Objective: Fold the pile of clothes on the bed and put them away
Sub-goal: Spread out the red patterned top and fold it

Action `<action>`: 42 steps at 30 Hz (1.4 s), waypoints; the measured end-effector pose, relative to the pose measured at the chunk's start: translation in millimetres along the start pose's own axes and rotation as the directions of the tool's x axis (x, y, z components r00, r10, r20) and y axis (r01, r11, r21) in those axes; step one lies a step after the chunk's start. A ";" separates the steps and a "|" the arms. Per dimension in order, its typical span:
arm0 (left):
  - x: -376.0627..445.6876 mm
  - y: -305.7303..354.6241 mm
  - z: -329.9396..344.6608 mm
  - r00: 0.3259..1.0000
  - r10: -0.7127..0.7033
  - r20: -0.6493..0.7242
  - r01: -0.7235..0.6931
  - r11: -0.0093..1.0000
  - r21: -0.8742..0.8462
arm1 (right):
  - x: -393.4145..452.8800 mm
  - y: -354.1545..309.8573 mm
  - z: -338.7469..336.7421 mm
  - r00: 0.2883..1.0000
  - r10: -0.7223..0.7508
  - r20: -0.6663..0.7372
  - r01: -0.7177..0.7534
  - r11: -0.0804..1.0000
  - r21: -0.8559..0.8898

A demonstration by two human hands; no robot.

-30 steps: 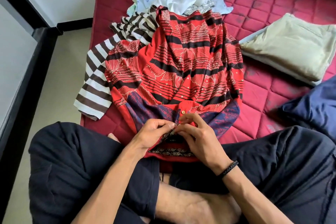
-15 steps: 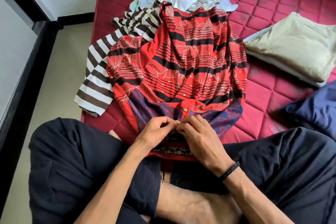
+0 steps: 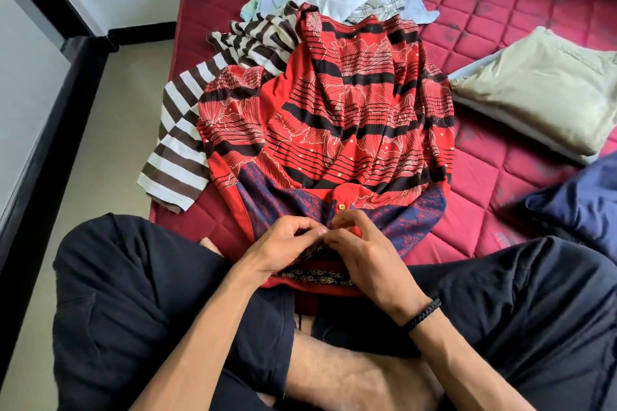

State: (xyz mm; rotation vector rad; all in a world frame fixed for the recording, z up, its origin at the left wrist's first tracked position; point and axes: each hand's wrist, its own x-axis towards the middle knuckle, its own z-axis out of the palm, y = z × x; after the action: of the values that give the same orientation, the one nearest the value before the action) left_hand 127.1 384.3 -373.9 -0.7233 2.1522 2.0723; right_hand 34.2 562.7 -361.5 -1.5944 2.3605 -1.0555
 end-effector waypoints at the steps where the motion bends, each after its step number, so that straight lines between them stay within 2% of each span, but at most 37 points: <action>1: -0.1 -0.9 0.2 1.000 0.004 0.000 -0.004 1.000 -0.011 | 0.4 1.5 1.1 1.000 0.028 -0.011 -0.027 0.998 0.058; 7: -3.2 2.5 1.4 0.997 0.030 -0.070 -0.025 0.997 0.072 | 4.3 2.4 -3.6 0.984 0.169 -0.054 -0.156 0.970 0.186; 10: -7.4 6.4 2.5 0.983 0.138 -0.122 -0.109 0.970 0.218 | 5.1 1.0 -6.4 0.968 0.240 -0.080 -0.221 0.956 0.193; 14: -11.9 12.7 7.6 0.954 0.262 -0.145 -0.207 0.926 0.317 | 4.0 0.9 -5.7 0.945 0.307 -0.111 -0.281 0.938 0.203; 19: -10.6 11.5 7.7 0.966 0.211 -0.151 -0.181 0.965 0.190 | 3.8 -0.8 1.9 0.964 0.231 -0.130 -0.227 0.973 0.039; 26: -12.9 17.3 0.0 0.981 0.192 -0.016 -0.180 0.941 0.288 | -2.2 -5.6 -1.0 0.980 -0.002 -0.198 -0.045 0.972 -0.230; 28: -15.0 19.0 -5.5 0.980 0.196 -0.021 -0.180 0.934 0.309 | -0.4 -8.9 -0.7 0.984 -0.038 -0.173 -0.004 0.972 -0.234; 29: -16.3 20.6 -10.0 0.972 0.225 -0.076 -0.190 0.929 0.316 | 2.9 -11.8 -1.1 0.987 -0.036 -0.155 0.006 0.981 -0.193; 30: -17.1 22.3 -15.7 0.943 0.273 -0.193 -0.204 0.927 0.315 | 8.3 -14.9 -2.2 0.990 -0.030 -0.141 0.011 0.990 -0.139; 31: -16.7 22.8 -24.7 0.871 0.321 -0.373 -0.208 0.927 0.311 | 17.1 -18.9 -3.1 0.990 -0.030 -0.141 0.017 0.996 -0.093; 32: -14.5 21.0 -37.0 0.746 0.338 -0.574 -0.194 0.935 0.298 | 28.6 -22.7 -2.4 0.989 -0.033 -0.145 0.023 0.998 -0.065; 33: -9.9 15.4 -52.1 0.601 0.290 -0.745 -0.159 0.957 0.244 | 42.7 -27.1 -1.2 0.988 -0.050 -0.143 0.042 0.997 -0.057; 34: -6.8 9.0 -68.2 0.486 0.170 -0.857 -0.124 0.984 0.125 | 60.2 -32.8 2.3 0.988 -0.094 -0.123 0.086 0.994 -0.066; 35: -3.8 4.1 -80.9 0.436 -0.006 -0.900 -0.117 0.991 -0.063 | 79.1 -39.1 7.1 0.984 -0.156 -0.081 0.149 0.985 -0.085; 37: 2.0 -0.8 -93.1 0.470 -0.323 -0.821 -0.205 0.865 -0.458 | 120.4 -55.9 23.7 0.954 -0.287 0.090 0.296 0.948 -0.116; 38: 3.7 -2.1 -93.5 0.502 -0.394 -0.770 -0.246 0.789 -0.563 | 139.7 -65.2 33.3 0.917 -0.342 0.204 0.370 0.920 -0.125; 40: 3.4 0.2 -93.6 0.556 -0.467 -0.687 -0.291 0.665 -0.688 | 173.3 -81.6 56.3 0.789 -0.416 0.453 0.518 0.846 -0.126; 42: 3.2 -1.5 -94.3 0.570 -0.525 -0.632 -0.306 0.579 -0.756 | 196.5 -91.4 74.9 0.638 -0.379 0.670 0.633 0.753 -0.177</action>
State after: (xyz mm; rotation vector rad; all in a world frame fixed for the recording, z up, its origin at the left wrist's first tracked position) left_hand 150.2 293.0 -368.1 -2.2845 0.9318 2.9722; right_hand 51.1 340.3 -308.1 -2.4007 1.7551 0.0019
